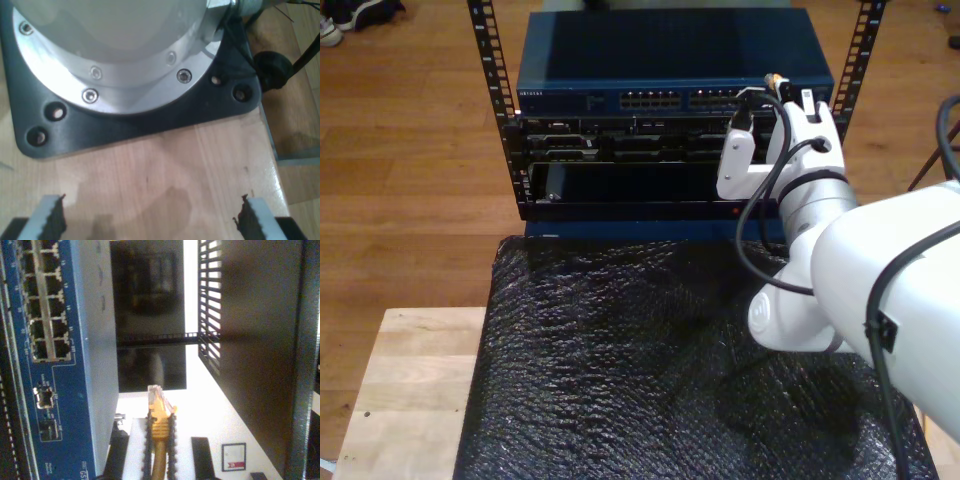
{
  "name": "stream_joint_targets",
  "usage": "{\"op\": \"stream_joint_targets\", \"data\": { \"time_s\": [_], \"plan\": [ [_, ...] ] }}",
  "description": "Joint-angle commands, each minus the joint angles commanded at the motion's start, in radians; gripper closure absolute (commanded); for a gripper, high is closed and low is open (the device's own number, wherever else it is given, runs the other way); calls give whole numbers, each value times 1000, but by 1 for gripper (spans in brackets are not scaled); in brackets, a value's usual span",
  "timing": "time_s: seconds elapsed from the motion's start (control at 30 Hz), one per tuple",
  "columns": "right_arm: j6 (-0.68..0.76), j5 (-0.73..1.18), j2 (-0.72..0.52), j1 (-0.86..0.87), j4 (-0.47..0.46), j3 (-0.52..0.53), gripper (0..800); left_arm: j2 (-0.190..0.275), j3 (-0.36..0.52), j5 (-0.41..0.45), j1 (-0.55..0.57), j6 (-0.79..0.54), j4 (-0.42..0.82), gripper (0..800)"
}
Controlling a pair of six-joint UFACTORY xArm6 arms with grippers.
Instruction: Grab the cable and plug it in
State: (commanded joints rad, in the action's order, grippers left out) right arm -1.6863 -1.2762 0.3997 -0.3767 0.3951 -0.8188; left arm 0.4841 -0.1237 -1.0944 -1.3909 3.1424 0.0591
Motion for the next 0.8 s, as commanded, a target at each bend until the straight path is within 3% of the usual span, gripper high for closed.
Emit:
{"op": "stream_joint_targets", "data": {
  "time_s": [0.2, 0.8],
  "plan": [
    [0, -14, 35, -38, 57, -12, 800, 0, 0, 0, 0, 0, 0, 0],
    [-31, -63, 198, -81, 172, -180, 800, 0, 0, 0, 0, 0, 0, 0]
  ]
}}
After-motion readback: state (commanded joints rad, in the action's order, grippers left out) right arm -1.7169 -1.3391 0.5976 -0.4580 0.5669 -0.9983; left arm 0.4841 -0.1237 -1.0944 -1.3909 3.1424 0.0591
